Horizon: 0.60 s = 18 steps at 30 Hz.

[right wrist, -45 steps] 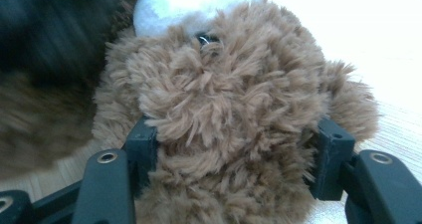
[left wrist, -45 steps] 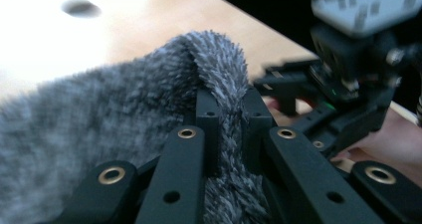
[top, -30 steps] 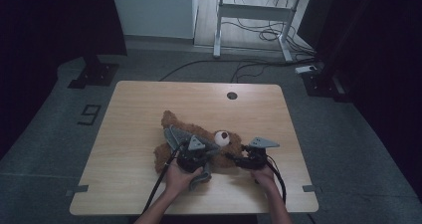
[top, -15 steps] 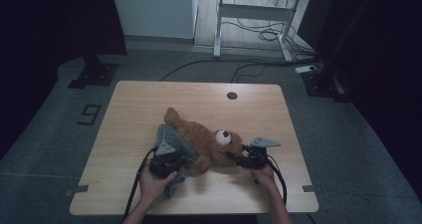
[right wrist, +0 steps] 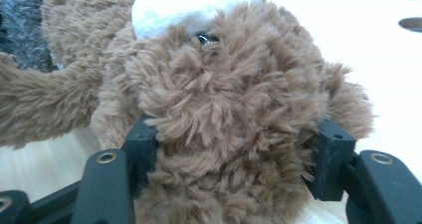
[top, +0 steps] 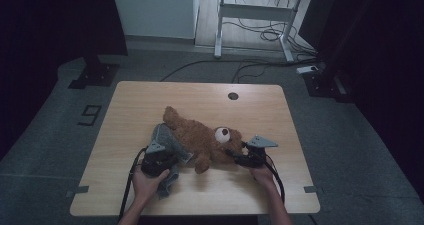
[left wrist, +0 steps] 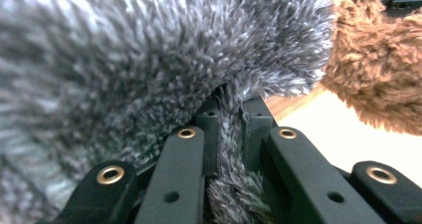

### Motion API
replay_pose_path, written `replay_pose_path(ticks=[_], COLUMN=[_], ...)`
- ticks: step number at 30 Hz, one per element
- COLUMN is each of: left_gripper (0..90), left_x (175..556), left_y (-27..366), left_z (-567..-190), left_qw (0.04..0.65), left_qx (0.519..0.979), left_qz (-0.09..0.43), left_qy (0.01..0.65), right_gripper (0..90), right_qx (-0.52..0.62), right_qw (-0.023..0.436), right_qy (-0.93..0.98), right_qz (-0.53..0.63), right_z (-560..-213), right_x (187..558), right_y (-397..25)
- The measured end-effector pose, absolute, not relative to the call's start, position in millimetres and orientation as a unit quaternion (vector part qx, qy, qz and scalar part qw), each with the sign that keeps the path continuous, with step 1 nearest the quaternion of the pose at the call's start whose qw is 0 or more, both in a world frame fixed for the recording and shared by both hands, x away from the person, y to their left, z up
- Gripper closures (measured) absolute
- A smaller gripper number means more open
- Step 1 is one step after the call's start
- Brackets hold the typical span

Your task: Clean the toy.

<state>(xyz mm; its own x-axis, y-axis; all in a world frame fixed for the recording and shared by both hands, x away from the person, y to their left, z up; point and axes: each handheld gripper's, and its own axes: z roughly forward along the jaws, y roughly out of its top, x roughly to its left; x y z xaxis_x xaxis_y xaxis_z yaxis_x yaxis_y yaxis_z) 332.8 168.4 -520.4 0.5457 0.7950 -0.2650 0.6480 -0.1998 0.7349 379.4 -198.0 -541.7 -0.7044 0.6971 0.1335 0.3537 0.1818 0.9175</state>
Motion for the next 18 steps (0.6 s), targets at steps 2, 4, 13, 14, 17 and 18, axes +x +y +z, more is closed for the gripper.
replay_pose_path(ticks=[2,4,13,14,17,18], left_gripper=[81.5,81.5,80.6,80.4,80.1,80.1], left_x=[332,330,310,307,294,289], left_y=[173,179,217,222,238,245], left_z=[-520,-519,-523,-524,-524,-524], left_qw=[0.419,0.413,0.388,0.386,0.383,0.38], left_qx=[0.77,0.771,0.767,0.765,0.757,0.754], left_qz=[0.091,0.097,0.112,0.117,0.13,0.136], left_qy=[0.472,0.475,0.499,0.502,0.513,0.518], right_gripper=[36.5,35.8,34.9,34.8,34.6,34.6], right_qx=[0.35,0.348,0.352,0.351,0.35,0.35], right_qw=[0.166,0.171,0.17,0.171,0.171,0.17], right_qy=[0.753,0.754,0.752,0.753,0.754,0.753], right_qz=[0.532,0.531,0.531,0.53,0.53,0.53], right_z=[-540,-540,-540,-539,-539,-540], right_x=[379,378,376,375,374,374], right_y=[-196,-195,-195,-195,-195,-196])
